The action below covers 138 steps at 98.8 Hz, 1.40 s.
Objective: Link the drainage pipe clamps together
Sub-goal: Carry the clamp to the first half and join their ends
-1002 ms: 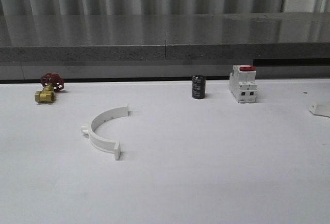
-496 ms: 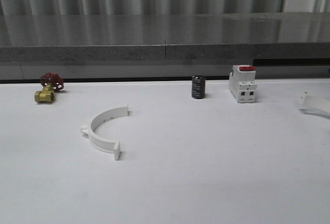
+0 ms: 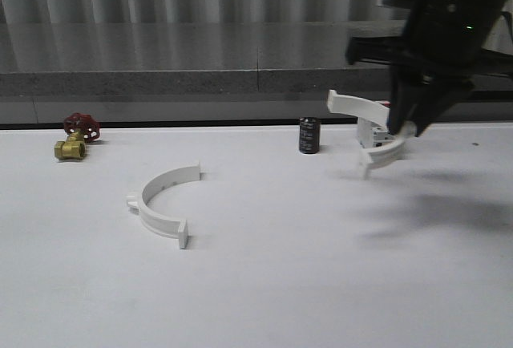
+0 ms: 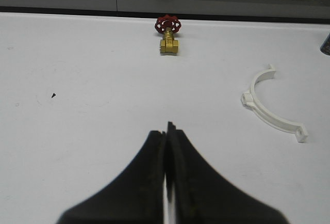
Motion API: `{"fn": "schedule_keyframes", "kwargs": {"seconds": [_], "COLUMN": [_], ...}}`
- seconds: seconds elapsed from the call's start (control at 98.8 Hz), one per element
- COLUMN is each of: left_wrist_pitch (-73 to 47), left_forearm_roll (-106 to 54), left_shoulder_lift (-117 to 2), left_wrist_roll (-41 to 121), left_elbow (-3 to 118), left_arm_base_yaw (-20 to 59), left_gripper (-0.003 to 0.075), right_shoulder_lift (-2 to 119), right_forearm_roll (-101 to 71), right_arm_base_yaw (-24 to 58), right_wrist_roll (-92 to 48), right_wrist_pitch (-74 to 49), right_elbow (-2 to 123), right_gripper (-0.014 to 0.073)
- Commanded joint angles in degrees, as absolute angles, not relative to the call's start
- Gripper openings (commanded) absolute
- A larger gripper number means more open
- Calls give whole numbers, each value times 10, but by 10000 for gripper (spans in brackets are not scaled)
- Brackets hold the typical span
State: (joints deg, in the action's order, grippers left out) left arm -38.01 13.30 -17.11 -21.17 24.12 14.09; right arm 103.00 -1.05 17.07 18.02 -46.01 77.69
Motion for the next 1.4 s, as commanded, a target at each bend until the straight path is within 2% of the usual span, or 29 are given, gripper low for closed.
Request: {"fn": "schedule_keyframes", "kwargs": {"seconds": [0.0, 0.101, 0.212, 0.546, 0.809, 1.386], "left_wrist_pitch": [-336, -336, -336, -336, -336, -336], "left_forearm_roll": [138, 138, 138, 138, 138, 138], "left_shoulder_lift": [-177, -177, -177, -177, -177, -177], "left_wrist_roll": [-217, -217, -217, -217, -217, -217], "left_elbow": [255, 255, 255, 255, 255, 255], "left_arm_base_yaw": [140, 140, 140, 140, 140, 140], "left_gripper": [-20, -20, -20, -20, -20, -20], "right_shoulder_lift": [1014, 1039, 1074, 1159, 1196, 1211], "right_forearm_roll": [54, 84, 85, 84, 83, 83], "right_arm_base_yaw": [217, 258, 300, 356, 363, 363], "right_wrist_roll": [279, 345, 357, 386, 391, 415], "right_wrist_pitch": [-447, -448, -456, -471, -480, -474], "right_elbow": [820, 849, 882, 951, 988, 988], "right_gripper": [91, 91, 91, 91, 91, 91]}}
